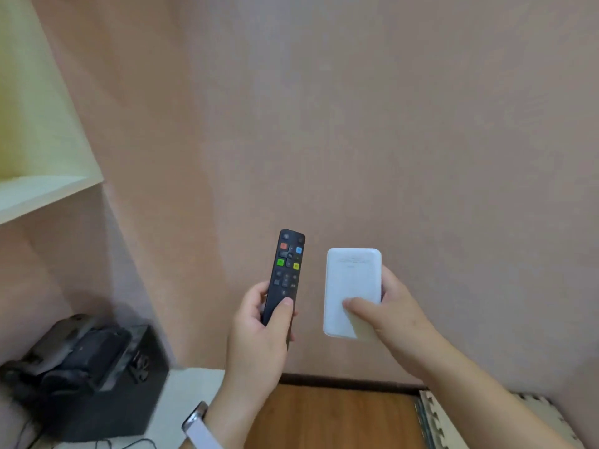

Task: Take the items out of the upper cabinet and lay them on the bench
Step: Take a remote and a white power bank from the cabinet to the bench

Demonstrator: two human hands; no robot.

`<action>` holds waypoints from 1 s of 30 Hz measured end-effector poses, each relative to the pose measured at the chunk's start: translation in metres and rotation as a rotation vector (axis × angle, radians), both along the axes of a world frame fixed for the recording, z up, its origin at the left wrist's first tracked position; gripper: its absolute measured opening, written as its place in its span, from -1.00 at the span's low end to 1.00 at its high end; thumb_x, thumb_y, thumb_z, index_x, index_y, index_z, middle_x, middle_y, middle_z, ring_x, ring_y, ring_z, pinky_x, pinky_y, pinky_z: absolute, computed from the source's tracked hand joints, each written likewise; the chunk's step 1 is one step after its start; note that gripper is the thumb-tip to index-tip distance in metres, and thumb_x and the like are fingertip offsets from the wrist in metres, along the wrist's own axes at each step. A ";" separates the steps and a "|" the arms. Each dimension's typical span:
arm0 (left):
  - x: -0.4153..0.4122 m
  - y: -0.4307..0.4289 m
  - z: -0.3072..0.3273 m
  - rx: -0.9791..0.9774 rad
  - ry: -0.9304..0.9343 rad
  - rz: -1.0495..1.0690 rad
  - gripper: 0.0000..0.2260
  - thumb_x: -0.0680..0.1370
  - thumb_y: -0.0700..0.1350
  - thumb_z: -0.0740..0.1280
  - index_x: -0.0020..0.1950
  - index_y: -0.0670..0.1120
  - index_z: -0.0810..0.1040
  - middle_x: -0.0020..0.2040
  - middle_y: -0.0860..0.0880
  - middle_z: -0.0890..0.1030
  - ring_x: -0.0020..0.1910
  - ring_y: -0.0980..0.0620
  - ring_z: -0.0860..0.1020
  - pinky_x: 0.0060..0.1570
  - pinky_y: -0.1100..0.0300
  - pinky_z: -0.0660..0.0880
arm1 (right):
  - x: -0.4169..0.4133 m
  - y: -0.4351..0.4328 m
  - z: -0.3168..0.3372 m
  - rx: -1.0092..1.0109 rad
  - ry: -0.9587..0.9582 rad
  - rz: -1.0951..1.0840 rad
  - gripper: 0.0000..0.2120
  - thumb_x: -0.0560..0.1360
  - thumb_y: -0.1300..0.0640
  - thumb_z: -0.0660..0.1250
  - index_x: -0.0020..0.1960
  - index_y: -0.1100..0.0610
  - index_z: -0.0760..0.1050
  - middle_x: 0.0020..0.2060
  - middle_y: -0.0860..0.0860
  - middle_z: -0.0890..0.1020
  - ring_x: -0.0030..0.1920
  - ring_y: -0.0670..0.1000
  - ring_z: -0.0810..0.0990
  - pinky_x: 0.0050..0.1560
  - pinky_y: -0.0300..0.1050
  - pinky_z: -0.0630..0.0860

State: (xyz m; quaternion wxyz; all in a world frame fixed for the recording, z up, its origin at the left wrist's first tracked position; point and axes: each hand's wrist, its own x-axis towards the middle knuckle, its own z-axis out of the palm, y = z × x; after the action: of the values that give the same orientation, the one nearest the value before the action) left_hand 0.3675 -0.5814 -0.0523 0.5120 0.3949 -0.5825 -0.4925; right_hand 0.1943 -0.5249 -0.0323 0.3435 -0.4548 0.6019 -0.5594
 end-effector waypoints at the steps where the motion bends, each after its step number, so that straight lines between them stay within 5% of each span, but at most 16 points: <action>1: -0.016 0.010 0.000 -0.002 -0.005 -0.023 -0.85 0.57 -0.19 0.31 0.04 0.06 0.55 -0.25 -0.03 0.64 -0.42 0.06 0.50 -0.39 0.23 0.46 | -0.014 0.015 -0.001 0.000 -0.009 -0.023 -0.65 0.37 0.15 0.41 0.10 -0.13 0.48 -0.08 -0.15 0.68 -0.09 -0.13 0.67 -0.21 -0.21 0.56; 11: -0.204 0.138 0.017 -0.046 -0.017 -0.345 -0.79 0.58 -0.27 0.29 0.08 0.04 0.51 -0.20 -0.01 0.61 -0.29 0.17 0.56 -0.35 0.25 0.55 | -0.170 0.211 -0.014 -0.030 -0.095 -0.346 -0.65 0.32 0.11 0.36 0.08 -0.13 0.49 -0.07 -0.08 0.68 -0.04 0.00 0.67 -0.17 -0.11 0.59; 15: -0.264 0.196 0.019 -0.055 -0.018 -0.465 -0.81 0.58 -0.27 0.28 0.15 -0.06 0.51 -0.16 -0.06 0.60 -0.30 0.16 0.55 -0.37 0.30 0.52 | -0.217 0.293 -0.022 -0.060 -0.107 -0.481 -0.68 0.45 0.22 0.38 0.08 -0.15 0.49 -0.06 -0.10 0.67 -0.02 -0.01 0.66 -0.11 -0.04 0.63; 22: -0.353 0.296 0.011 -0.016 -0.064 -0.688 -0.86 0.59 -0.26 0.27 0.12 -0.08 0.50 -0.13 0.01 0.56 -0.42 0.16 0.54 -0.41 0.37 0.47 | -0.261 0.414 -0.027 -0.075 -0.159 -0.717 -0.62 0.30 0.09 0.36 0.09 -0.16 0.49 -0.04 -0.09 0.68 0.01 0.03 0.67 -0.15 -0.07 0.55; 27: -0.396 0.350 0.003 0.019 -0.075 -0.879 -0.89 0.60 -0.24 0.26 0.09 -0.08 0.49 -0.18 -0.03 0.52 -0.46 0.15 0.50 -0.46 0.36 0.44 | -0.276 0.477 -0.036 -0.066 -0.191 -0.897 -0.61 0.31 0.10 0.38 0.10 -0.18 0.50 -0.01 -0.09 0.69 0.04 0.03 0.66 0.11 0.19 0.59; 30: -0.427 0.375 -0.008 0.037 -0.097 -0.985 -0.88 0.59 -0.24 0.26 0.06 -0.04 0.50 -0.20 -0.01 0.53 -0.46 0.13 0.49 -0.42 0.29 0.45 | -0.285 0.506 -0.042 -0.067 -0.190 -1.008 -0.64 0.40 0.17 0.39 0.12 -0.17 0.49 0.00 -0.07 0.68 0.01 -0.01 0.67 0.03 0.07 0.62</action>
State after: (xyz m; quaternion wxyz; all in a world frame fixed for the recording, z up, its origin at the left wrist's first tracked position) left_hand -0.0593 -0.2064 -0.0606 0.1835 0.1043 -0.7142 -0.6673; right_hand -0.0906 -0.0186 -0.0748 0.0697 -0.0662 0.6942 -0.7133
